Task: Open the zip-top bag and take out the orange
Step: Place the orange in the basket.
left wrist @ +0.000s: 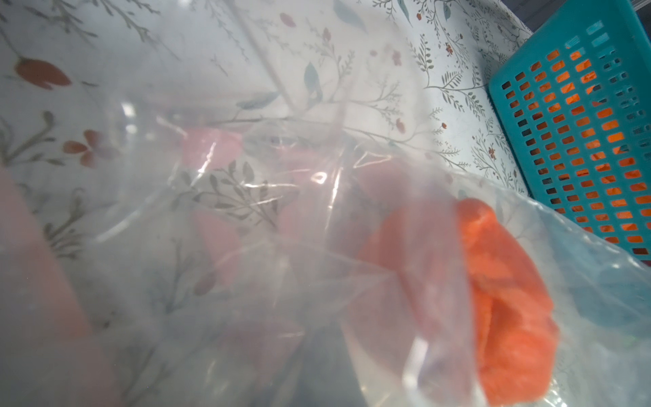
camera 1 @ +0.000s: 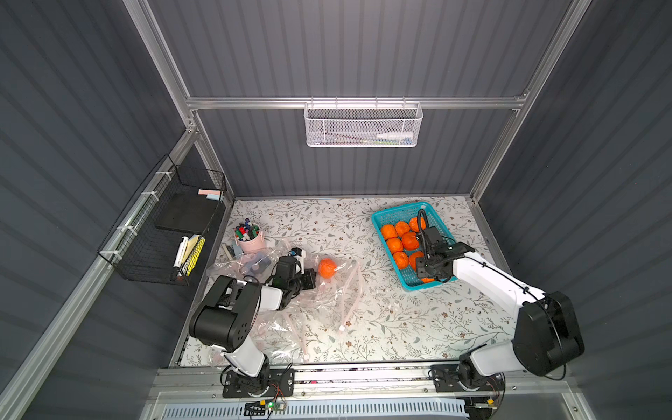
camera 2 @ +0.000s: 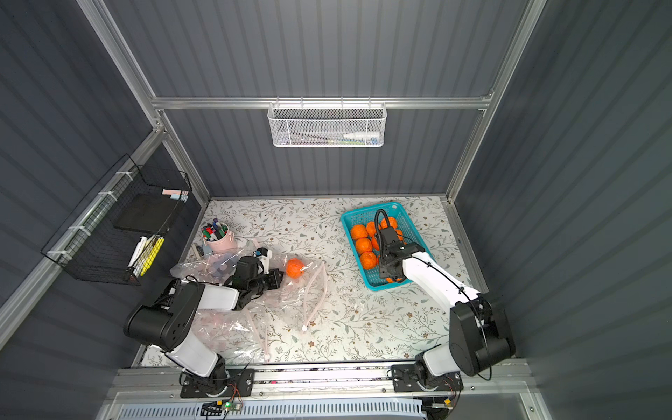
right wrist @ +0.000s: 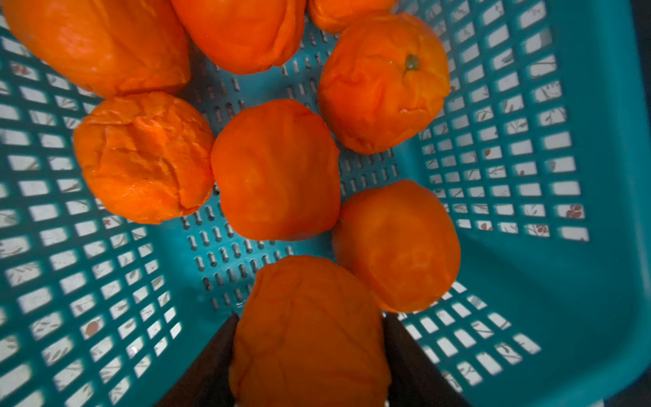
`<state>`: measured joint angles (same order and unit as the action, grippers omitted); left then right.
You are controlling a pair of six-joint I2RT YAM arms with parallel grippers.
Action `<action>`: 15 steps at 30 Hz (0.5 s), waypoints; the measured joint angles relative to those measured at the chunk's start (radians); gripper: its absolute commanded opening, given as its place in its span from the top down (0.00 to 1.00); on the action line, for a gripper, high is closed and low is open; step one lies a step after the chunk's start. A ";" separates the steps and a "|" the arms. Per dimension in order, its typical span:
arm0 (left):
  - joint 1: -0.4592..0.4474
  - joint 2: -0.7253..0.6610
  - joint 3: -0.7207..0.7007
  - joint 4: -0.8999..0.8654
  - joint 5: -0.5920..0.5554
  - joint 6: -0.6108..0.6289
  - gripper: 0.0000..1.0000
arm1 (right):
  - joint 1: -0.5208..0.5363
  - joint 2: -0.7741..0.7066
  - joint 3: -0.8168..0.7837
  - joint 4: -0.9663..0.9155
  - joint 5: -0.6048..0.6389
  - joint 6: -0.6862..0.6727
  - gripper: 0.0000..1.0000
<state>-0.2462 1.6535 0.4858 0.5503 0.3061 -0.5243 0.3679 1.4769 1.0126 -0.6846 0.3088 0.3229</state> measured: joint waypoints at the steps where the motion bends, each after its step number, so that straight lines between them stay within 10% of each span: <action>1: 0.000 0.000 0.000 0.000 0.000 0.000 1.00 | 0.000 0.020 0.009 -0.003 0.008 0.003 0.47; 15: 0.000 0.000 0.000 0.000 0.000 0.000 1.00 | 0.000 0.213 0.063 -0.008 0.136 0.037 0.37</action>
<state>-0.2462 1.6535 0.4858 0.5503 0.3061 -0.5240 0.3679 1.6897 1.0760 -0.6930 0.4450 0.3599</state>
